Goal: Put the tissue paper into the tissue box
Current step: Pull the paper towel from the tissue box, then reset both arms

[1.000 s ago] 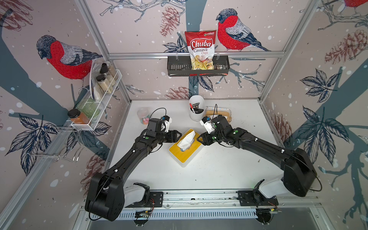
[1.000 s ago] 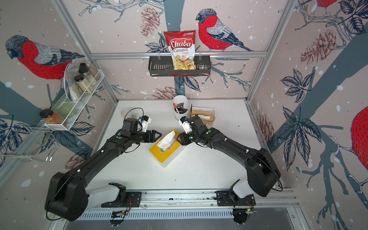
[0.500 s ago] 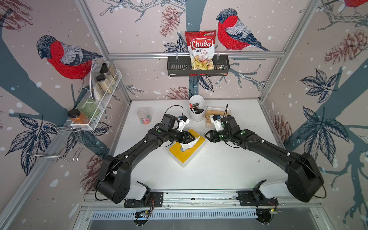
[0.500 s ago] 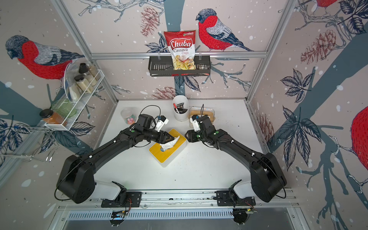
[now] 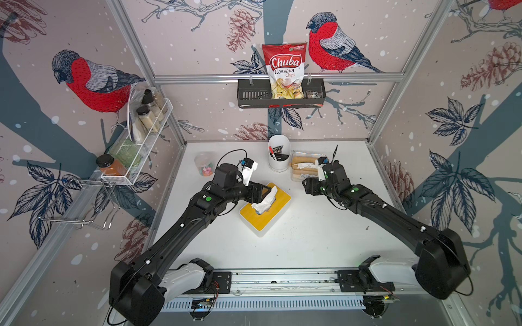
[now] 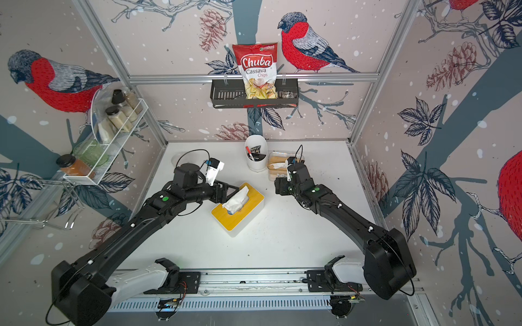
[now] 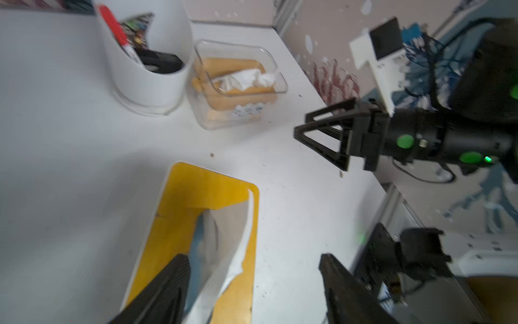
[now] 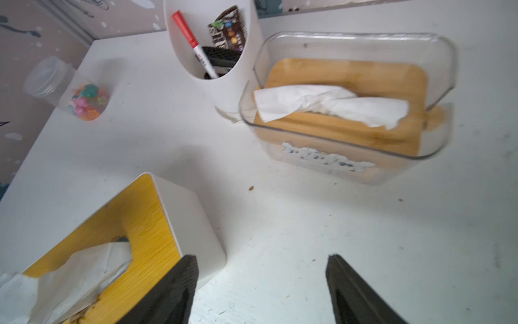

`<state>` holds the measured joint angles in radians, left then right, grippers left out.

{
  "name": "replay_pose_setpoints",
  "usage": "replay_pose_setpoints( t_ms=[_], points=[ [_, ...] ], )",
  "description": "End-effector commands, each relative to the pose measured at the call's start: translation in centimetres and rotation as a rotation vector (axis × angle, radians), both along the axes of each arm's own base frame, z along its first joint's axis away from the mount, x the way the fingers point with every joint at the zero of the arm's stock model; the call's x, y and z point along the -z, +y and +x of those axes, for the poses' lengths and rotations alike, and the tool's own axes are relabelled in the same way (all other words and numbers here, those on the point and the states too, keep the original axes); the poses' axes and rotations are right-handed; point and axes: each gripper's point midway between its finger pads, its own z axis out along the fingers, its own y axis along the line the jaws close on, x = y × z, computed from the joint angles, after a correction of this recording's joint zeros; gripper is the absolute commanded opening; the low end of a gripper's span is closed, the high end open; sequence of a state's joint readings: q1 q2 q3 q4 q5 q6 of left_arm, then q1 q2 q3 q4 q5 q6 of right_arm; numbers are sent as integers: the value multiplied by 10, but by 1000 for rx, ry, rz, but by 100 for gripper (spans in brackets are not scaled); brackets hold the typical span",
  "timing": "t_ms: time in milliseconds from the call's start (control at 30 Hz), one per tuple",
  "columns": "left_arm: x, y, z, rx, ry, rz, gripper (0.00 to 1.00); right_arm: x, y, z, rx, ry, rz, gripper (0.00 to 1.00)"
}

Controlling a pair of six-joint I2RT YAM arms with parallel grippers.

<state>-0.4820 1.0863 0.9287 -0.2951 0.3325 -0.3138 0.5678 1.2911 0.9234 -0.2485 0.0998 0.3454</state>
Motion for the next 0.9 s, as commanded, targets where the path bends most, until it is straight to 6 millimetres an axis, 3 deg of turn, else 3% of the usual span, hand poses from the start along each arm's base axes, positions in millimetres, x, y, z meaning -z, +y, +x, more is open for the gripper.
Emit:
replay_pose_setpoints(
  t_ms=[0,67,100,233,400,567,733,867],
  points=[
    [-24,59,43,-394,-191,66,84,-17,-46,17,212,-121,-133,86],
    [-37,78,50,-506,-289,40,90,-17,-65,22,289,-160,-181,90],
    [-43,90,52,-575,-342,22,94,-26,-77,23,332,-201,-182,92],
    [-42,139,52,-828,-519,-2,96,-29,-120,29,484,-260,-186,95],
    [-21,204,43,-1035,-699,149,96,-21,-163,25,605,-305,-131,100],
    [10,251,40,-1141,-725,346,96,-14,-203,21,732,-374,-110,100],
    [50,242,49,-983,-731,395,96,-9,-220,23,736,-457,-190,100],
    [54,230,63,-879,-719,378,96,9,-219,28,660,-506,-174,100]
  ],
)
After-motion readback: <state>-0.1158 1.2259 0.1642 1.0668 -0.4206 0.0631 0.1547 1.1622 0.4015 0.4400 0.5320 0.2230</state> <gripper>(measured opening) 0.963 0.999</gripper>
